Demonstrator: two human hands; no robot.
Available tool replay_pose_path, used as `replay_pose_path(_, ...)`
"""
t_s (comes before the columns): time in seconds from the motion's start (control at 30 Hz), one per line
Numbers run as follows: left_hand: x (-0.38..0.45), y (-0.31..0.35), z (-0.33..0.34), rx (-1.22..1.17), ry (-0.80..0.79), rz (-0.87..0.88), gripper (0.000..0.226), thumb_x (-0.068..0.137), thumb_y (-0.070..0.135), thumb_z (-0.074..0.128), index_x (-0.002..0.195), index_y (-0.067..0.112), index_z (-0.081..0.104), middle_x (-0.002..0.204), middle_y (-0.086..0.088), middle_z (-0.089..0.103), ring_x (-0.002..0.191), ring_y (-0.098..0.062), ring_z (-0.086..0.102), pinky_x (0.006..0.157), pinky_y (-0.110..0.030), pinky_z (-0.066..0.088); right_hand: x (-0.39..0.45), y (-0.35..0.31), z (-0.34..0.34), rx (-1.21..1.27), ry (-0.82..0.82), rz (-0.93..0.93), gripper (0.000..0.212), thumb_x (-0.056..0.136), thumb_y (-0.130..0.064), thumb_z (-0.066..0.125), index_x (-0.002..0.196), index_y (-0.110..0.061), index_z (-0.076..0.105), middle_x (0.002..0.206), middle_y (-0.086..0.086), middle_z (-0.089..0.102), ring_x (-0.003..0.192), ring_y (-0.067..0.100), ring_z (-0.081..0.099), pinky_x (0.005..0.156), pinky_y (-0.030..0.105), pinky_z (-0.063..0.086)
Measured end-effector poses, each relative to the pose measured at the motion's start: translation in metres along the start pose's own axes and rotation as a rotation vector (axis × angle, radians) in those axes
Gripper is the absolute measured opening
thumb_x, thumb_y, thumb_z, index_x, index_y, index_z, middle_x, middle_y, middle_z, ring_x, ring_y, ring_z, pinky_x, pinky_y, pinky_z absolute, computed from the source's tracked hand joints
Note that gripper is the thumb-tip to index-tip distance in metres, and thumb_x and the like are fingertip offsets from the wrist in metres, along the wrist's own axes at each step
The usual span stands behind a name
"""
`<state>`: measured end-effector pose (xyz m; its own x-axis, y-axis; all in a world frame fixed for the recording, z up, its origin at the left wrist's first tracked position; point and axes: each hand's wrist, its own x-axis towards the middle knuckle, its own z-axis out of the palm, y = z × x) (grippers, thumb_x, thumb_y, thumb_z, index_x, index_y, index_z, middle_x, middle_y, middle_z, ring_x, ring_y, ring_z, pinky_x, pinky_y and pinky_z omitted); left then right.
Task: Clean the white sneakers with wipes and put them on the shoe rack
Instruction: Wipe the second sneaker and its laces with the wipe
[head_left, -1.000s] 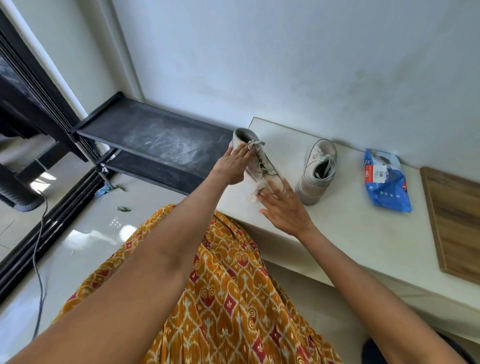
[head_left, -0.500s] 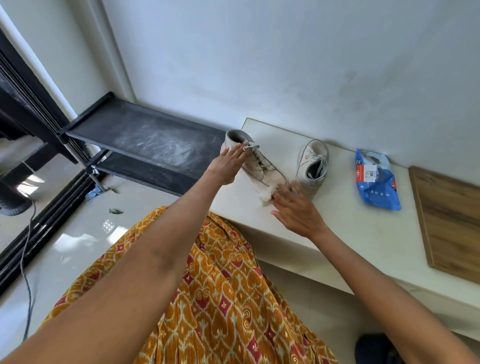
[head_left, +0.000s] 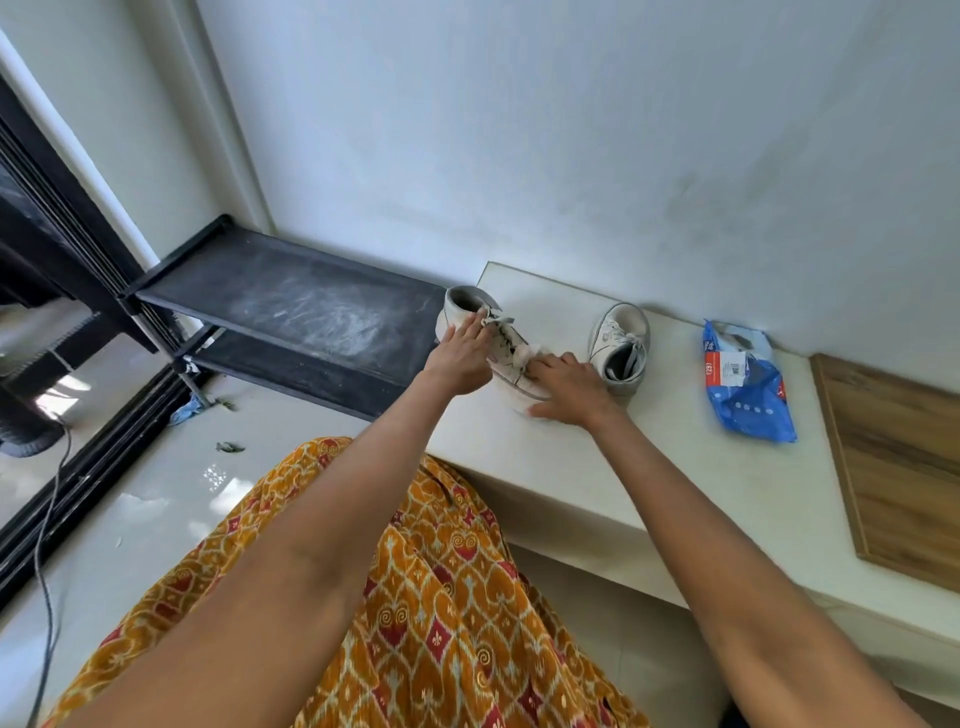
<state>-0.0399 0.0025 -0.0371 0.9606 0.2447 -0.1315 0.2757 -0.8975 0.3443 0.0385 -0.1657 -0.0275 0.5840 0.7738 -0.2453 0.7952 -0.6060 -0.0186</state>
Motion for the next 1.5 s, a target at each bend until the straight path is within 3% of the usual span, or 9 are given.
replay_pose_path(0.3, -0.003, -0.005, -0.010, 0.058, -0.039, 0.051, 0.072, 0.087, 0.003, 0.034, 0.151, 0.018, 0.003, 0.159, -0.002, -0.008, 0.146, -0.014, -0.006, 0.118, -0.039, -0.003, -0.003, 0.008, -0.002, -0.149, 0.144, -0.085, 0.041, 0.075, -0.040, 0.070, 0.104, -0.012, 0.064, 0.107, 0.008, 0.062, 0.109, 0.027, 0.049, 0.086, 0.035, 0.038)
replay_pose_path(0.4, -0.003, -0.005, -0.011, 0.049, -0.043, 0.050, 0.073, 0.086, 0.003, 0.035, 0.151, 0.018, 0.004, 0.159, -0.002, -0.008, 0.146, -0.014, -0.006, 0.118, -0.039, -0.003, -0.008, 0.010, 0.008, -0.197, 0.192, -0.124, 0.046, 0.079, -0.041, 0.066, 0.115, -0.014, 0.060, 0.116, 0.006, 0.058, 0.114, 0.026, 0.047, 0.091, 0.037, 0.037)
replay_pose_path(0.67, -0.004, -0.005, -0.010, 0.068, -0.062, 0.053, 0.075, 0.086, 0.002, 0.036, 0.151, 0.020, 0.002, 0.158, -0.002, -0.011, 0.146, -0.015, -0.008, 0.117, -0.039, -0.004, -0.006, 0.009, 0.011, -0.183, -0.047, -0.091, 0.078, 0.087, -0.066, 0.038, 0.148, -0.020, 0.021, 0.155, -0.002, 0.021, 0.145, 0.022, 0.007, 0.115, 0.046, 0.009)
replay_pose_path(0.77, -0.004, -0.006, -0.010, 0.080, -0.057, 0.062, 0.075, 0.086, 0.002, 0.035, 0.151, 0.021, 0.001, 0.158, -0.002, -0.011, 0.146, -0.015, -0.008, 0.118, -0.040, -0.003, -0.015, 0.007, 0.021, -0.266, 0.068, -0.022, 0.072, 0.090, -0.062, 0.022, 0.147, -0.017, 0.024, 0.152, 0.002, 0.030, 0.142, 0.027, 0.020, 0.112, 0.046, 0.018)
replay_pose_path(0.9, -0.004, -0.009, -0.009, 0.091, -0.054, 0.069, 0.074, 0.087, 0.004, 0.036, 0.150, 0.022, 0.002, 0.158, -0.001, -0.010, 0.146, -0.013, -0.008, 0.119, -0.042, -0.003, -0.013, -0.028, 0.032, -0.393, 0.123, 0.254, 0.069, 0.091, -0.059, 0.031, 0.132, -0.006, 0.050, 0.130, 0.013, 0.057, 0.123, 0.033, 0.046, 0.101, 0.044, 0.036)
replay_pose_path(1.03, -0.003, -0.011, -0.011, 0.099, -0.060, 0.061, 0.074, 0.087, 0.004, 0.036, 0.150, 0.022, 0.003, 0.158, -0.001, -0.010, 0.146, -0.013, -0.008, 0.119, -0.042, -0.004, 0.005, -0.044, 0.029, -0.269, 0.088, 0.337, 0.075, 0.094, -0.057, 0.029, 0.136, 0.004, 0.038, 0.142, 0.021, 0.042, 0.134, 0.036, 0.029, 0.109, 0.046, 0.022)
replay_pose_path(1.2, 0.000, -0.008, -0.008, 0.075, -0.057, 0.055, 0.073, 0.087, 0.003, 0.035, 0.151, 0.020, 0.005, 0.159, -0.002, -0.009, 0.146, -0.014, -0.007, 0.118, -0.041, -0.003, 0.009, -0.027, 0.029, -0.079, -0.025, 0.280, 0.067, 0.098, -0.043, 0.033, 0.149, -0.007, 0.008, 0.158, 0.011, 0.008, 0.144, 0.030, 0.003, 0.114, 0.054, 0.007)
replay_pose_path(1.37, 0.000, -0.010, -0.008, 0.064, -0.058, 0.055, 0.071, 0.087, 0.004, 0.034, 0.150, 0.019, 0.006, 0.159, -0.002, -0.009, 0.146, -0.014, -0.006, 0.118, -0.041, -0.003, 0.002, -0.027, 0.038, 0.022, 0.149, 0.149, 0.053, 0.096, -0.017, 0.044, 0.145, -0.011, 0.024, 0.152, 0.006, 0.029, 0.142, 0.022, 0.017, 0.115, 0.041, 0.012)
replay_pose_path(1.5, -0.001, -0.010, -0.007, 0.070, -0.055, 0.061, 0.071, 0.087, 0.004, 0.035, 0.150, 0.018, 0.007, 0.159, -0.002, -0.009, 0.146, -0.014, -0.006, 0.118, -0.041, -0.002, -0.004, -0.020, 0.042, 0.064, 0.193, 0.083, 0.055, 0.092, -0.005, 0.043, 0.144, -0.013, 0.027, 0.151, 0.004, 0.030, 0.142, 0.021, 0.018, 0.116, 0.040, 0.010)
